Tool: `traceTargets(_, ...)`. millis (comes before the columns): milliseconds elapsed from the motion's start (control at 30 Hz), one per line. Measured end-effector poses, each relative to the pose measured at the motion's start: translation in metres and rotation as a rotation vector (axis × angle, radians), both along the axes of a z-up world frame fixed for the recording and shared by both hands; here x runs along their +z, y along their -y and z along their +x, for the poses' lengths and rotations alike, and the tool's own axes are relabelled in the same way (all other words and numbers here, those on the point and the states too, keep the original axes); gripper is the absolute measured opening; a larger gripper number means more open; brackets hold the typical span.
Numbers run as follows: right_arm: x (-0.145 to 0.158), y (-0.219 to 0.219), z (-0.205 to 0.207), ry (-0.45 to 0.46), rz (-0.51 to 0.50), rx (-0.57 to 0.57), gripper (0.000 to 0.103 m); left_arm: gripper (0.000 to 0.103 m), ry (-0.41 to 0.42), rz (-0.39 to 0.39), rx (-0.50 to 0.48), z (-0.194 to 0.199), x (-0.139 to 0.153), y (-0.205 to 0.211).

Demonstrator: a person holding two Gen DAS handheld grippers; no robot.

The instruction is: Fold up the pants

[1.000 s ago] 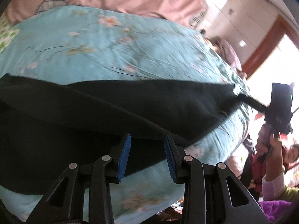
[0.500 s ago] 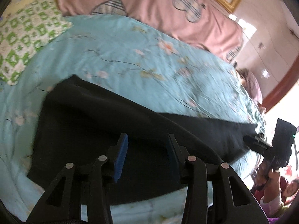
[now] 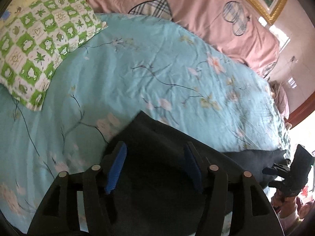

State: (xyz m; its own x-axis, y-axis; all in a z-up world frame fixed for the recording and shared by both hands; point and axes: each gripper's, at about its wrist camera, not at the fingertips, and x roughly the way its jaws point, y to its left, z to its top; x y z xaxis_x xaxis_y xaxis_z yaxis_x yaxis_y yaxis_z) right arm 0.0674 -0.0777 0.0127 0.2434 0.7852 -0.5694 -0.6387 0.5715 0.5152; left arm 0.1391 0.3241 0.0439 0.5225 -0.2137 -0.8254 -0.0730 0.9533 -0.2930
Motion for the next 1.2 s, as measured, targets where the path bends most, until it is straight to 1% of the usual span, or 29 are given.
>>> traceTargets(67, -0.003, -0.006, 0.006, -0.021, -0.003, 0.010, 0.047, 0.066, -0.026, -0.021, -0.018, 0.013, -0.006, -0.007)
traceTargets(200, -0.008, -0.017, 0.016, -0.054, -0.005, 0.035, 0.047, 0.068, -0.068, -0.024, -0.049, 0.035, -0.018, -0.014)
traceTargets(333, -0.014, -0.028, 0.025, -0.076, -0.023, 0.056, 0.047, 0.068, -0.134, -0.038, -0.089, 0.059, -0.036, -0.020)
traceTargets(433, -0.019, -0.035, 0.032, -0.101, -0.023, 0.067, 0.047, 0.068, -0.180, -0.084, -0.118, 0.074, -0.050, -0.025)
traceTargets(500, -0.023, -0.040, 0.037, -0.125, -0.018, 0.076, 0.047, 0.068, -0.213, -0.120, -0.119, 0.084, -0.060, -0.028)
traceTargets(567, -0.027, -0.045, 0.040, -0.142, -0.016, 0.088, 0.047, 0.068, -0.211, -0.137, -0.123, 0.086, -0.064, -0.029)
traceTargets(633, -0.031, -0.052, 0.042, -0.159, -0.012, 0.106, 0.047, 0.064, -0.194, -0.138, -0.134, 0.086, -0.063, -0.026)
traceTargets(667, -0.034, -0.056, 0.042, -0.168, -0.015, 0.115, 0.047, 0.056, -0.189, -0.143, -0.144, 0.086, -0.063, -0.024)
traceTargets(700, -0.037, -0.058, 0.042, -0.173, -0.016, 0.118, 0.047, 0.042, -0.183, -0.145, -0.154, 0.085, -0.062, -0.022)
traceTargets(733, -0.038, -0.059, 0.042, -0.174, -0.020, 0.123, 0.042, 0.036, -0.179, -0.138, -0.165, 0.083, -0.061, -0.018)
traceTargets(767, -0.038, -0.063, 0.041, -0.167, -0.031, 0.132, 0.036, 0.031, -0.173, -0.112, -0.165, 0.081, -0.060, -0.015)
traceTargets(800, -0.039, -0.066, 0.040, -0.159, -0.044, 0.137, 0.024, 0.023, -0.161, -0.082, -0.164, 0.079, -0.058, -0.012)
traceTargets(833, -0.038, -0.068, 0.039, -0.150, -0.053, 0.141, 0.015, 0.018, -0.147, -0.055, -0.166, 0.077, -0.055, -0.009)
traceTargets(867, -0.036, -0.069, 0.037, -0.138, -0.058, 0.142, 0.015, 0.008, -0.131, -0.032, -0.164, 0.073, -0.051, -0.007)
traceTargets(933, -0.031, -0.070, 0.035, -0.105, -0.065, 0.138, 0.007, 0.006, -0.092, -0.019, -0.158, 0.064, -0.040, -0.008)
traceTargets(1033, -0.019, -0.066, 0.028, -0.055, -0.049, 0.127, 0.007, 0.004, -0.027, -0.012, -0.154, 0.045, -0.023, -0.009)
traceTargets(1100, -0.013, -0.064, 0.023, -0.027, -0.040, 0.134, 0.007, 0.003, 0.008, 0.000, -0.159, 0.030, -0.011, -0.007)
traceTargets(1200, -0.006, -0.064, 0.015, 0.005, -0.032, 0.139, 0.007, 0.002, 0.055, -0.003, -0.161, 0.008, 0.003, -0.003)
